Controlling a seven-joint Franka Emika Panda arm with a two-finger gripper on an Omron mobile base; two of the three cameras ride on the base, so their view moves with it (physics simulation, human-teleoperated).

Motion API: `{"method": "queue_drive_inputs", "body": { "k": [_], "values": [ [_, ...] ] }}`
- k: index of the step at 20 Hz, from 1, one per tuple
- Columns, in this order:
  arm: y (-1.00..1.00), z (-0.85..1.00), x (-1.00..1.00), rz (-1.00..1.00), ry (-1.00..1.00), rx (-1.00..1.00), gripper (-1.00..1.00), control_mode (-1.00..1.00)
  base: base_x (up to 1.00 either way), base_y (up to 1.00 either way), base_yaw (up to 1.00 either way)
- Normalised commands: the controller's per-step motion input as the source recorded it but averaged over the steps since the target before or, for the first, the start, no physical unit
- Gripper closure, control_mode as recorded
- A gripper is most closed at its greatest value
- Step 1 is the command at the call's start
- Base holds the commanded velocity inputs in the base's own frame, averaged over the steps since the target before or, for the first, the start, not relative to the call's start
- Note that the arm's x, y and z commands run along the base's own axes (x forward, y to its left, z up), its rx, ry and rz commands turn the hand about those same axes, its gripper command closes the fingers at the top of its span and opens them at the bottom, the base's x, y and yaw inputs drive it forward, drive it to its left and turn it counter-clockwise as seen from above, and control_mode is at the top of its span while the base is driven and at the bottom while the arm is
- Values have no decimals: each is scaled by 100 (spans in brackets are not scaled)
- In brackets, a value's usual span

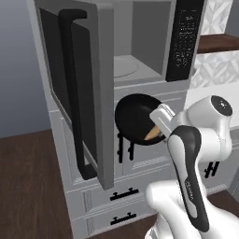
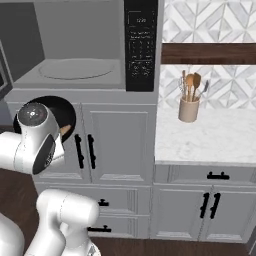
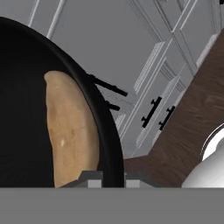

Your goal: Pick the sweet potato from the sink and place it in the bowl. Then pick the bowl and place it in the microwave. Then close the microwave door and press the start button.

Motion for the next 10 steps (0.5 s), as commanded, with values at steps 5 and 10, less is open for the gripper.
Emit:
{"method": "queue_drive_inputs", "body": {
  "k": [5,10],
  "values": [
    [0,0,0,0,0,0,100,100,54,-13,24],
    [0,0,0,0,0,0,100,100,28,0,19]
  ]
}}
